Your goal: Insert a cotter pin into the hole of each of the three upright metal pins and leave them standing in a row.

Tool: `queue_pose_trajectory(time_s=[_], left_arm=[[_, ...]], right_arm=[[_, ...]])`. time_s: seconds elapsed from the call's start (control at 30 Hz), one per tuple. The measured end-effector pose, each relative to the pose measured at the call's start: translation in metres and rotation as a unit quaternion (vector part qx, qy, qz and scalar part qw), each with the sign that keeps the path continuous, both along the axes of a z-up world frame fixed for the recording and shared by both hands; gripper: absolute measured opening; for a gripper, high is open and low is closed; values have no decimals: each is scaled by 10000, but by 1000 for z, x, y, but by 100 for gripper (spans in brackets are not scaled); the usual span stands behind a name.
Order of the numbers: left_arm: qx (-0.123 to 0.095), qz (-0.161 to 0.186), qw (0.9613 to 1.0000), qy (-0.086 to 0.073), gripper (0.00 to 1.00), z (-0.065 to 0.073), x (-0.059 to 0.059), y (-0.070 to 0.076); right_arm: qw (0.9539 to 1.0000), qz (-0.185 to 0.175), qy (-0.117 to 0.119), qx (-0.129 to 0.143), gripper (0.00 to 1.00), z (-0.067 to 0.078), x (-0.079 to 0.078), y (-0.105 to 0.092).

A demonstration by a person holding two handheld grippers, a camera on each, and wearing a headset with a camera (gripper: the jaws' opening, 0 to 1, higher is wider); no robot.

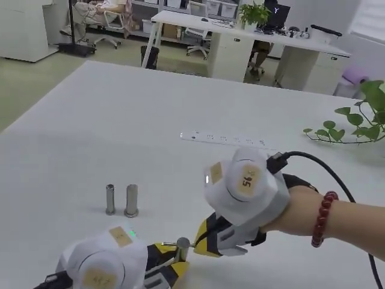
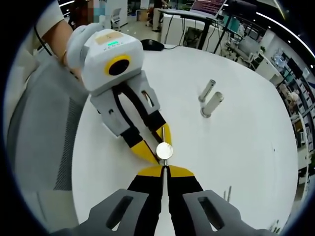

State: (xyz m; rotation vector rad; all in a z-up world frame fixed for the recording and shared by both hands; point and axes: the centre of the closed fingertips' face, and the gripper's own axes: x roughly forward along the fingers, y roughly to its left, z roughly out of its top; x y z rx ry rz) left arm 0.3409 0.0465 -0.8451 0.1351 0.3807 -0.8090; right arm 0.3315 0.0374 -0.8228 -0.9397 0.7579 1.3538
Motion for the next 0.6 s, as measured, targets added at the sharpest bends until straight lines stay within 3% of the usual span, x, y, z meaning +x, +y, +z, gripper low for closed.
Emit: queue_pose_trajectory(time_s=[0.33,0.6], left_arm=[[-27,-24,10000,24,11,1,5,4],[35,-38,10000,15,11,1,14,10]], right_arm=[[9998,-207,28,74,4,0,4,4],[9985,-441,117,313,4,1,16,10]])
